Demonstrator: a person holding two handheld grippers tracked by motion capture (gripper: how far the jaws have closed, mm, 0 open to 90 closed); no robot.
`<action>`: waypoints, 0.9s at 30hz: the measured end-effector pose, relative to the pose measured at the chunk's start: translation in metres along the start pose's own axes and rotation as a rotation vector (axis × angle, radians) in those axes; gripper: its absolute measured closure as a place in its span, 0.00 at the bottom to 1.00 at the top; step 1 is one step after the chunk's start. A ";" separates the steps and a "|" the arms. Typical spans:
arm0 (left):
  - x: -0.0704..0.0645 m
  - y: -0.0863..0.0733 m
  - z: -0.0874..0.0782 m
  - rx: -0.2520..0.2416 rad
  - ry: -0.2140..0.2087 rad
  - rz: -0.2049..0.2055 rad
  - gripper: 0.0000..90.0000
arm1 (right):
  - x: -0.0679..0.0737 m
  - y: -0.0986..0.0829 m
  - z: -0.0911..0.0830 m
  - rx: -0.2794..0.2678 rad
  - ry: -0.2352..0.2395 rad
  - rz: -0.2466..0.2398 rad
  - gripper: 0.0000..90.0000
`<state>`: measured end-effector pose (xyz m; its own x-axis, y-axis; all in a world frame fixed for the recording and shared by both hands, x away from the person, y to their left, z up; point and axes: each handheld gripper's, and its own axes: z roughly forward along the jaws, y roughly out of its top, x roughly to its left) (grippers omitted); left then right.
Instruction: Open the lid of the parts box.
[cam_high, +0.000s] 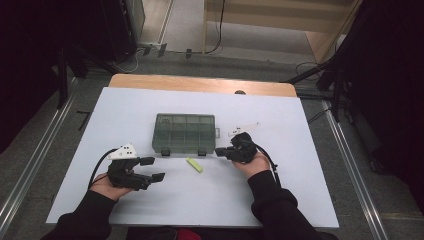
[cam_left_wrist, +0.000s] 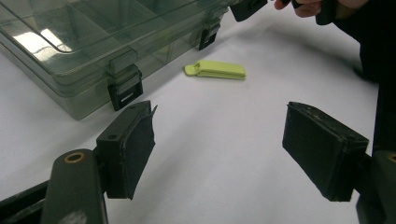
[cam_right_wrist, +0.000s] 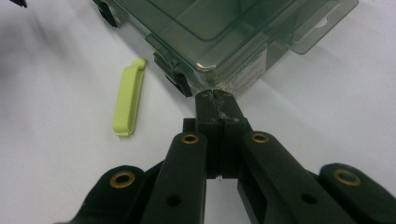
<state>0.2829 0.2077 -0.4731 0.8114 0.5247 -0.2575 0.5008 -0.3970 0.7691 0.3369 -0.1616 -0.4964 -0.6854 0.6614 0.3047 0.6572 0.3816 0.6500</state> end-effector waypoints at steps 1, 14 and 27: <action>0.000 0.000 0.000 0.000 0.000 0.000 0.28 | 0.000 0.000 0.000 0.000 0.000 0.000 1.00; 0.001 0.000 0.000 0.000 0.003 -0.003 0.28 | 0.001 0.001 0.000 -0.009 0.003 -0.004 1.00; 0.002 0.000 0.000 0.004 0.004 -0.008 0.28 | 0.004 0.004 -0.004 -0.036 0.022 -0.010 1.00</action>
<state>0.2844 0.2085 -0.4734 0.8064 0.5307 -0.2610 0.5082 -0.3961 0.7647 0.3352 -0.1600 -0.4901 -0.6987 0.6434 0.3127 0.6388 0.3644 0.6776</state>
